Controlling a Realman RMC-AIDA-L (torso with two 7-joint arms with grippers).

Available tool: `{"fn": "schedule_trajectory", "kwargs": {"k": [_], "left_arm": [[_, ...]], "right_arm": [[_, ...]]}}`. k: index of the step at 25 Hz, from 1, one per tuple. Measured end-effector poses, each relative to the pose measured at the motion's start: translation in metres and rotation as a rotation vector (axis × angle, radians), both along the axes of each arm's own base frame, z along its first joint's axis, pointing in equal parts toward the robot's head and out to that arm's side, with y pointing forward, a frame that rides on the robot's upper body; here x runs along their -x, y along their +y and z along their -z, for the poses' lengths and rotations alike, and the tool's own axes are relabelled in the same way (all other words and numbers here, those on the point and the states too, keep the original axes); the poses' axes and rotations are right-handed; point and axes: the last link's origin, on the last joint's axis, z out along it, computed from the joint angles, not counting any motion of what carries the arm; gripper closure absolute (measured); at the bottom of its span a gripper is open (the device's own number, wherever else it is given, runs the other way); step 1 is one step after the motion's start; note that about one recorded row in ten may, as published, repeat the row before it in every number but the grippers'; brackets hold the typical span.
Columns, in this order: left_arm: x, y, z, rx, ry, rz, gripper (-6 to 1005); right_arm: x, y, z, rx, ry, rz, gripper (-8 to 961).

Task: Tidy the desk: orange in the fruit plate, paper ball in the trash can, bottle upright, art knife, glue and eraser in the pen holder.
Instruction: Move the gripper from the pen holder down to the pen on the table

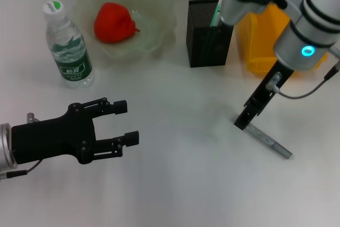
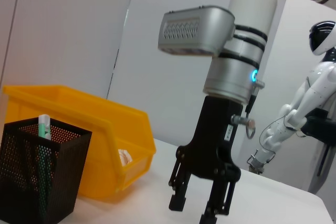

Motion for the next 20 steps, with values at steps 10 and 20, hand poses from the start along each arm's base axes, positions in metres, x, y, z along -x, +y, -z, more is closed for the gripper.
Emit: {"fn": "schedule_trajectory", "kwargs": {"k": [10,20], "left_arm": [[0.0,0.0,0.0,0.001,-0.004,-0.009,212],[0.0,0.0,0.0,0.0,-0.006,-0.013,212]], "right_arm": [[-0.016,-0.004,0.02,0.007,-0.068,-0.08,361],[-0.021,-0.006,0.027,0.008,-0.081,-0.119,480]]}}
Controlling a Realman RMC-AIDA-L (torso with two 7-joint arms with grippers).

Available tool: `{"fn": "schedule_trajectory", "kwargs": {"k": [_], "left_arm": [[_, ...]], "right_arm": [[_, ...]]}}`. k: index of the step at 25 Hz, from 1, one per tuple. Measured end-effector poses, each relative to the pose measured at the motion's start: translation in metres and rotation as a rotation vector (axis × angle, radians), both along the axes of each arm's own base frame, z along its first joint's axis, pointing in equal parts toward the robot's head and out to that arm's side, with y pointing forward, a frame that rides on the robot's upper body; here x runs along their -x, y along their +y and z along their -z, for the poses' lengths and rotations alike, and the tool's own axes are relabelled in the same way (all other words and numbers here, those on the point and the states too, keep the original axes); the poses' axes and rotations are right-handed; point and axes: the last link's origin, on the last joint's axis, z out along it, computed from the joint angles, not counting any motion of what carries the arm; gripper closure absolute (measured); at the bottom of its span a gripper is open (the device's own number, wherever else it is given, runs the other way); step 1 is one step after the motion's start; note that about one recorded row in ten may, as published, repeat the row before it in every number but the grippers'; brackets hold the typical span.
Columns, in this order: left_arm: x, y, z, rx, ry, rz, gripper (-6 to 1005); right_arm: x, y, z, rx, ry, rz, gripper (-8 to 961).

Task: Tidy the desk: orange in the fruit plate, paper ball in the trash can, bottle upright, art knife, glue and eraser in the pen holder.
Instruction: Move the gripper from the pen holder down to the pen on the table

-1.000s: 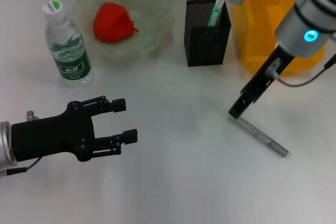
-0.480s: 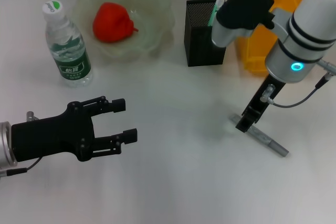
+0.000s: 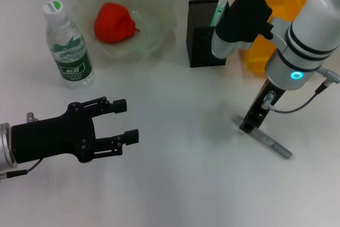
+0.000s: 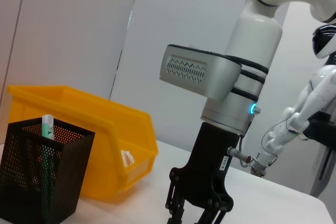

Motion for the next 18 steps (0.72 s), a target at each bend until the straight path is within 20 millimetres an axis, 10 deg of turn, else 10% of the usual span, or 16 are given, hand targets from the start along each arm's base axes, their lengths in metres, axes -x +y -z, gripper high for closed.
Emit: {"fn": "schedule_trajectory", "kwargs": {"k": [18], "left_arm": [[-0.0018,0.0027,-0.0013,-0.006,-0.003,0.003,212]], "right_arm": [[-0.0005,-0.0018,0.0007,0.009,-0.006,-0.005,731]]}}
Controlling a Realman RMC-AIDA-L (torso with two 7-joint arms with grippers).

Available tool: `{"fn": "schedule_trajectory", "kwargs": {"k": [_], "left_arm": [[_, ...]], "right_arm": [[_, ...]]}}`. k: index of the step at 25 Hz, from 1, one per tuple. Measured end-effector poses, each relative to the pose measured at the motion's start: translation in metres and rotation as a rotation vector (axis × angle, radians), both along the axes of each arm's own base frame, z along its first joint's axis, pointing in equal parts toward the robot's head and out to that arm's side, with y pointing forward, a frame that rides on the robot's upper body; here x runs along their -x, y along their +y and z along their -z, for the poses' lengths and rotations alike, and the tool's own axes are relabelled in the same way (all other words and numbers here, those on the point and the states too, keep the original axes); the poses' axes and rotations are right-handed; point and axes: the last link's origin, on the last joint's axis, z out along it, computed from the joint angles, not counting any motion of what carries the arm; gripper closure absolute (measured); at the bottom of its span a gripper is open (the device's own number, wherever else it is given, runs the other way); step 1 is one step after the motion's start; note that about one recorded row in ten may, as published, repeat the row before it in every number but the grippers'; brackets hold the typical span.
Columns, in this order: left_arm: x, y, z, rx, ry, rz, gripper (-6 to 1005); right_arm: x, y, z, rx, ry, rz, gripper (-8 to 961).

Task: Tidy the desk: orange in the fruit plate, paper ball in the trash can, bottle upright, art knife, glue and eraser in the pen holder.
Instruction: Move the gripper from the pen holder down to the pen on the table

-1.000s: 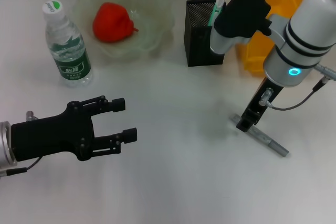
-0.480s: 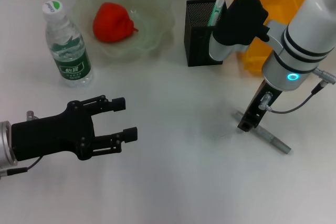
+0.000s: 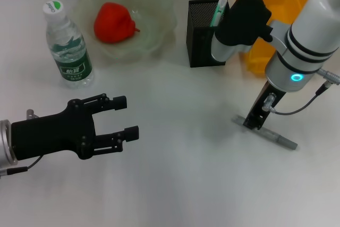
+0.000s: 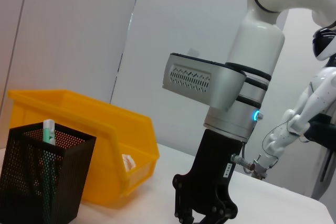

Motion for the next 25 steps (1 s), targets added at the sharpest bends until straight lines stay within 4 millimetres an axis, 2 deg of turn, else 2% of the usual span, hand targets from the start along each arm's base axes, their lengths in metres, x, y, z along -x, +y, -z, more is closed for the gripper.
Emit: {"fn": "schedule_trajectory", "kwargs": {"k": [3,8,11,21,25], "left_arm": [[0.0,0.001,-0.001,-0.001,0.002,0.002,212],[0.0,0.001,-0.002,-0.003,0.005,0.004,212],[0.0,0.001,-0.001,-0.003,0.004,0.004,212],[0.0,0.001,-0.002,0.001,0.001,-0.002,213],[0.0,0.001,-0.001,0.001,0.0,-0.002,213]], "right_arm": [[0.004,0.001,-0.003,-0.006,0.011,-0.005,835],[0.024,0.001,-0.015,-0.02,0.107,-0.014,898],[0.026,0.003,-0.018,-0.027,0.113,-0.013,936],[0.019,0.002,-0.018,-0.018,0.061,0.003,787],[0.013,0.002,-0.016,-0.014,0.05,0.015,628]]}}
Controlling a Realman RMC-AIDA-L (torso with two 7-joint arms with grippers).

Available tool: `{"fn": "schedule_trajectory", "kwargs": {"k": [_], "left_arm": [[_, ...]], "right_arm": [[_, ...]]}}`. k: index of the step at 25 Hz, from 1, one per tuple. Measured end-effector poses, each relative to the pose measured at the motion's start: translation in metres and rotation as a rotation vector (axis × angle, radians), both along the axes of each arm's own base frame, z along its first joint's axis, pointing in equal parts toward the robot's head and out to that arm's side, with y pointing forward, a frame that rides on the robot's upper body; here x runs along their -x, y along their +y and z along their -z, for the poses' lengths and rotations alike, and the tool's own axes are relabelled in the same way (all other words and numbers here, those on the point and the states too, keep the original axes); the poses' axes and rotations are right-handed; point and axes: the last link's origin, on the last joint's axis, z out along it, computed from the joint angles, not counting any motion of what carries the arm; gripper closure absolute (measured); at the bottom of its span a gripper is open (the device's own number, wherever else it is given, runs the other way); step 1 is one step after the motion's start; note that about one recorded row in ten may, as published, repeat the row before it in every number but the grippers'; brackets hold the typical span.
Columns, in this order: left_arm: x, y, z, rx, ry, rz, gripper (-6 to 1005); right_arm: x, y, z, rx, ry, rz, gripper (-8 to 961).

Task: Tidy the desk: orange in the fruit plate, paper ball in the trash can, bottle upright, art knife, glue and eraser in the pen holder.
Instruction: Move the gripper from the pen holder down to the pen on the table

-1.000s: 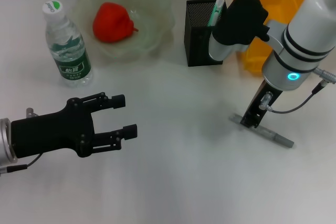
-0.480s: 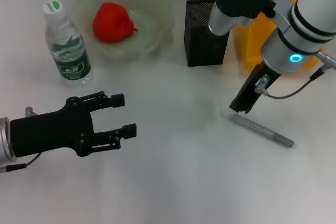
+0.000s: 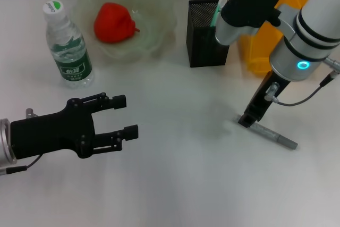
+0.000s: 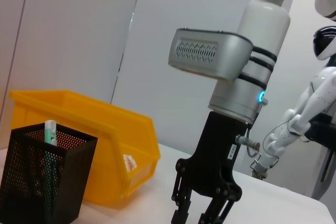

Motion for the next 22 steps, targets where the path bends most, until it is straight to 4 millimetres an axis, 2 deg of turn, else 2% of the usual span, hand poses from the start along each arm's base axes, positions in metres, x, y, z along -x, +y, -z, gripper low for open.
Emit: {"fn": "schedule_trajectory", "kwargs": {"k": [1,8,15,22], "left_arm": [[0.0,0.0,0.0,0.0,0.0,0.0,213],[0.0,0.001,0.0,-0.001,-0.001,-0.001,213],[-0.001,0.001,0.0,-0.002,0.0,-0.001,213],[-0.001,0.001,0.0,-0.002,0.001,-0.002,213]], "right_arm": [[-0.003,0.001,0.001,0.0,-0.006,0.001,588],[-0.01,0.001,0.008,0.012,-0.016,-0.015,545],[-0.014,-0.002,0.015,0.028,-0.038,-0.039,555],[-0.017,-0.002,0.016,0.029,-0.044,-0.035,698]]}}
